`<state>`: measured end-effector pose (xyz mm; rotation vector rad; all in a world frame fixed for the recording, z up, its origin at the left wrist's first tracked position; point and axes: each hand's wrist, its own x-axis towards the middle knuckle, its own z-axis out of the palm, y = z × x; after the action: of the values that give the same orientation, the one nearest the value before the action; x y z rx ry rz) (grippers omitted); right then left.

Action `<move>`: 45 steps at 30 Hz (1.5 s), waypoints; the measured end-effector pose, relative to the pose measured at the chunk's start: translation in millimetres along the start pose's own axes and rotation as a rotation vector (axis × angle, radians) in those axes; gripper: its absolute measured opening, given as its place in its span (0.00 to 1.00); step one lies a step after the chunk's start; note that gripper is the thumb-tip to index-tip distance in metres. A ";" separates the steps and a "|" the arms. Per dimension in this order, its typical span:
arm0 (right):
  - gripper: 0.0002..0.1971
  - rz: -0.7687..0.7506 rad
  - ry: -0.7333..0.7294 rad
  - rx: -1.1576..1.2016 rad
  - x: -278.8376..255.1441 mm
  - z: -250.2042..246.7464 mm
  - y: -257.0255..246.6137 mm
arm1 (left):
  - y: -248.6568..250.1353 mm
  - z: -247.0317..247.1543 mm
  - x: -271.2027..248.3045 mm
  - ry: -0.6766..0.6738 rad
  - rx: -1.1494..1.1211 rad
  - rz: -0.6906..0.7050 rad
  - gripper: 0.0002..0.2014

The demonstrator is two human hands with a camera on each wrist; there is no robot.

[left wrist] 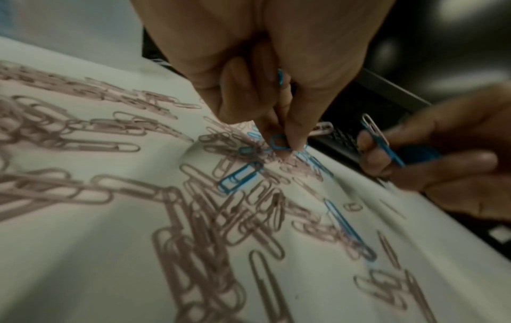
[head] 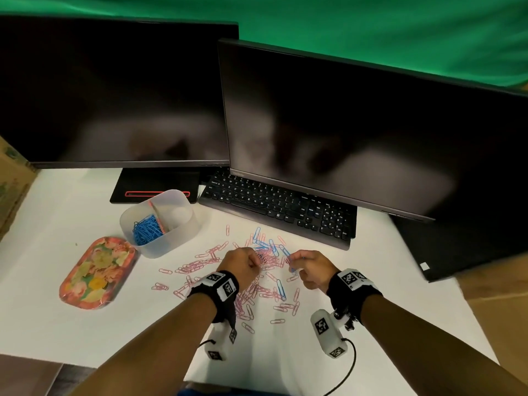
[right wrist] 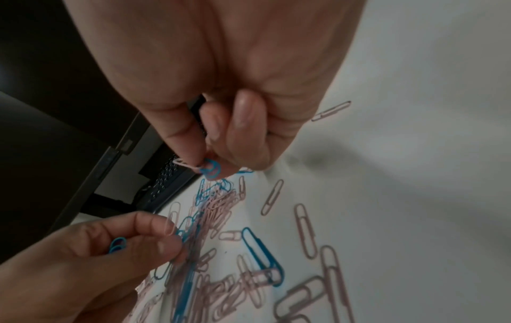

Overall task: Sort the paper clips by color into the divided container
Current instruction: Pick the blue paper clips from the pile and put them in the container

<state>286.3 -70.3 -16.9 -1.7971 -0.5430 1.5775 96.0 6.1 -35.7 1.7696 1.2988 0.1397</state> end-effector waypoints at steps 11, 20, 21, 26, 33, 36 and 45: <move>0.05 -0.009 -0.053 0.047 -3.1 1.2 -0.9 | 3.5 -12.5 1.2 -0.065 -0.261 -0.131 0.11; 0.12 -0.101 0.067 -0.011 -1.1 1.5 -4.7 | 10.6 -19.3 0.2 -0.086 -0.868 -0.409 0.08; 0.12 -0.119 0.095 -0.040 -0.4 2.5 -6.5 | 11.2 -21.1 -0.9 -0.084 -0.913 -0.430 0.09; 0.10 -0.133 0.058 0.089 2.2 25.5 -32.3 | 14.3 -43.2 -11.2 -0.100 -1.190 -0.461 0.11; 0.09 -0.157 -0.224 0.027 17.9 136.5 -98.0 | -7.5 -119.5 -23.4 0.194 -1.265 -0.420 0.15; 0.11 -0.165 -0.290 -0.218 28.5 192.6 -119.6 | -28.3 -155.7 -22.2 0.360 -1.242 -0.439 0.14; 0.15 -0.171 -0.233 -0.636 48.1 270.1 -148.1 | -49.1 -199.5 -10.9 0.427 -1.127 -0.514 0.13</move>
<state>49.3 122.4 45.8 -1.9377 -1.3968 1.6119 -54.7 116.9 49.8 0.4412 1.4775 0.8067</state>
